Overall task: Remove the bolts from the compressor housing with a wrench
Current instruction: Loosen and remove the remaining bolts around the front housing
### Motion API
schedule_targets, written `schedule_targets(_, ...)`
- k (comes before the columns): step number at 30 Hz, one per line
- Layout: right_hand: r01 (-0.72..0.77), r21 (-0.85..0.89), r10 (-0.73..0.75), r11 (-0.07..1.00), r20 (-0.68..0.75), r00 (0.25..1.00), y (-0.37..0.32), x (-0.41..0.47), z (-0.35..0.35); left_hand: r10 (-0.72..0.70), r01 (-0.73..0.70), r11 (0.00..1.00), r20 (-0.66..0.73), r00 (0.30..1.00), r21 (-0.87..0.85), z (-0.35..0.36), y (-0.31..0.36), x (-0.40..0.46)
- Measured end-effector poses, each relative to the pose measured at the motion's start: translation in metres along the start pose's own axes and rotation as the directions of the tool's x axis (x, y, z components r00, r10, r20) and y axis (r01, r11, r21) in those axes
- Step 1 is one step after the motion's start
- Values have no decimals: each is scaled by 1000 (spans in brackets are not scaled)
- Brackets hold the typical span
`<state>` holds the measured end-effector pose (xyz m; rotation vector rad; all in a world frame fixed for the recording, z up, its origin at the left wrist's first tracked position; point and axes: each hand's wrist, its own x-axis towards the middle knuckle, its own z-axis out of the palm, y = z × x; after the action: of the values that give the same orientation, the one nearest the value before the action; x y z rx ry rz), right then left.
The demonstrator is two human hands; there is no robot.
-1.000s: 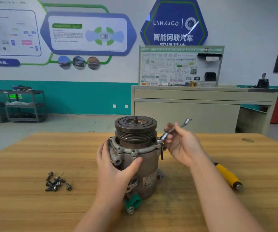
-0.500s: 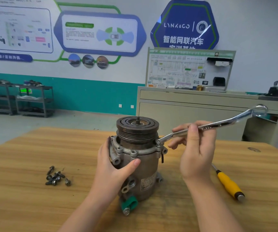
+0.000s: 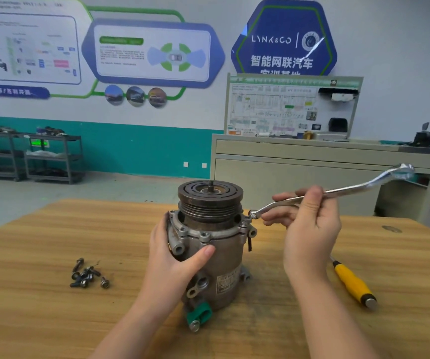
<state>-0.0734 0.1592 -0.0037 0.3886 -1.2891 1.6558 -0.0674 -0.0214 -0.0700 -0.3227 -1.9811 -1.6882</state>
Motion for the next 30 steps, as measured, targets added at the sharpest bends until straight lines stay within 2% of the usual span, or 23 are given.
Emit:
schedule_targets(6,-11,43,9,999,53,999,3,-7,4,-1,1,1000,-3,1000,12,0,-1,2)
schedule_targets(8,35,24,-36,999,59,998,3,-12,7,-1,1,1000,-8,1000,19,0,-2,2)
schedule_targets(10,148,-13,-147,989,69,987,3,-17,11,10,-10,1000,-15,1000,26,1,-2,1)
schedule_targets(12,345,-66,-332,936,148,932,2,-22,13,23,-22,999,-26,999,34,2,-1,1)
schedule_targets(14,544,-96,-499,833,294,816,6,-29,14,37,-35,998,-32,999,54,1,-2,2)
schedule_targets(15,603,-97,-542,792,341,768,8,-33,16,42,-40,997,-30,999,63,1,-2,2)
schedule_targets(16,613,-81,-552,786,353,755,10,-39,18,42,-40,997,-26,999,67,1,-1,2)
schedule_targets(17,572,-53,-528,818,323,785,9,-44,21,38,-37,997,-24,999,67,1,-1,1)
schedule_targets(18,489,-13,-471,872,250,846,7,-48,24,34,-33,997,-26,999,66,1,-1,2)
schedule_targets(20,266,100,-269,959,23,963,-2,-50,31,30,-28,998,-31,999,62,1,-1,1)
schedule_targets(21,150,170,-139,974,-76,987,-6,-48,32,28,-27,998,-31,999,58,2,0,1)
schedule_targets(23,-71,286,122,956,-163,979,-7,-36,29,28,-27,999,-25,999,46,2,-1,2)
schedule_targets(26,-319,367,394,874,-151,907,2,-17,19,34,-33,998,-14,999,45,1,0,2)
schedule_targets(28,-386,417,475,823,-133,870,8,-12,15,36,-35,998,-14,999,52,1,0,2)
schedule_targets(30,-374,447,477,813,-140,868,7,-11,14,37,-36,998,-10,999,53,2,-1,2)
